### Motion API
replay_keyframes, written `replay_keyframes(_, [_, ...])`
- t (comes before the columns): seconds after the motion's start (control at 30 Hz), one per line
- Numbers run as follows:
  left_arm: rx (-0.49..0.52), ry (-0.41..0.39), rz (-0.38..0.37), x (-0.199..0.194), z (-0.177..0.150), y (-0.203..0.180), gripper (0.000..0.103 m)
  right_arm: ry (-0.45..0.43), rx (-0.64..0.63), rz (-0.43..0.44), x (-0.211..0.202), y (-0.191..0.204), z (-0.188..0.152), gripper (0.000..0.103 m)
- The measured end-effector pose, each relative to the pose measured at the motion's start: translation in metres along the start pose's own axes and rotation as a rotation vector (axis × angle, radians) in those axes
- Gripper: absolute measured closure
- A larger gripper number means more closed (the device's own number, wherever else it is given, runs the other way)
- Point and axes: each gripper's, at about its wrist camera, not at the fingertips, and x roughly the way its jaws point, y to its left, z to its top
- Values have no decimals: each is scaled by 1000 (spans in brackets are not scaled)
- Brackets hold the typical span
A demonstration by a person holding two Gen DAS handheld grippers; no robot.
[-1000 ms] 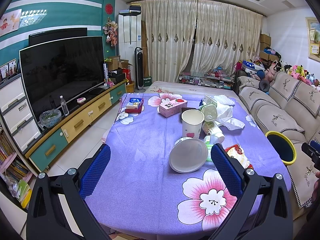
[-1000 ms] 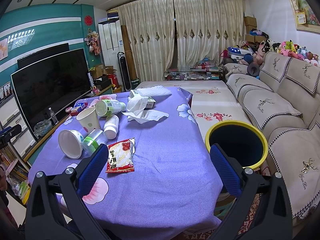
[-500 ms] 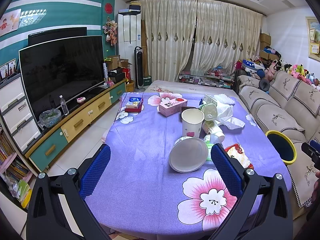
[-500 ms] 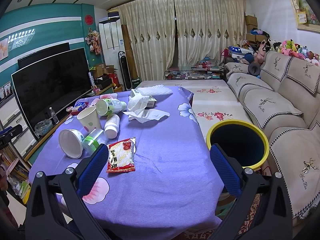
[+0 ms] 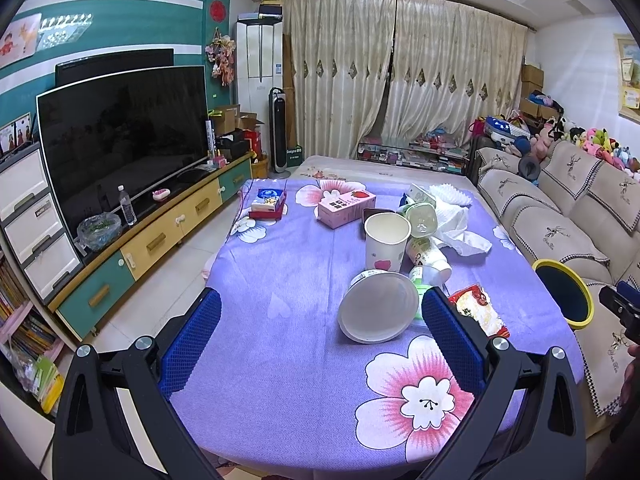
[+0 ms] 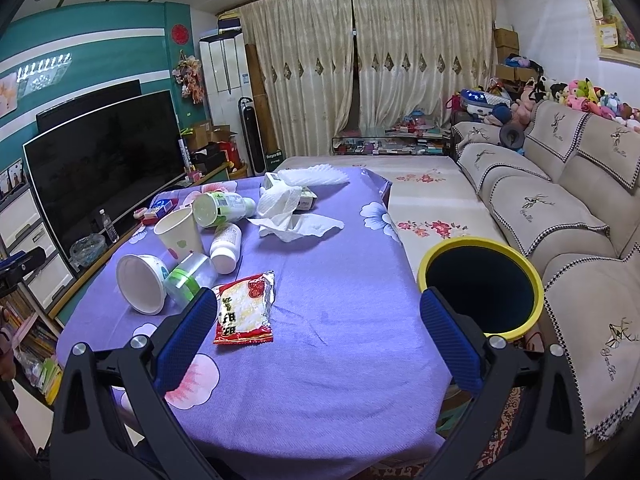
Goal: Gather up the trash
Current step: 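Grasp the red-white snack bag with the right gripper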
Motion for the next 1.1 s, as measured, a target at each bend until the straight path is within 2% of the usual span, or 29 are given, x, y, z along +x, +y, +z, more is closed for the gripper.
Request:
replay_keyframes(0.17, [-8, 8, -6, 8, 1, 2, 4, 38, -15, 25, 21, 9, -1, 6])
replay_keyframes(0.57, [-8, 51, -28, 35, -2, 6, 4, 232, -103, 124, 117, 59, -8, 6])
replay_keyframes(0.8, [-12, 67, -29, 51, -4, 10, 4, 327, -155, 100, 171, 78, -16, 6])
replay_keyframes(0.93, [-18, 77, -28, 58, -4, 13, 4, 358, -175, 91, 187, 84, -20, 6])
replay_keyframes(0.97, [-19, 79, -27, 59, -5, 13, 4, 369, -183, 87, 191, 86, -21, 7])
replay_keyframes(1.1, [-21, 90, -31, 66, -7, 13, 4, 377, -206, 59, 196, 88, -24, 26])
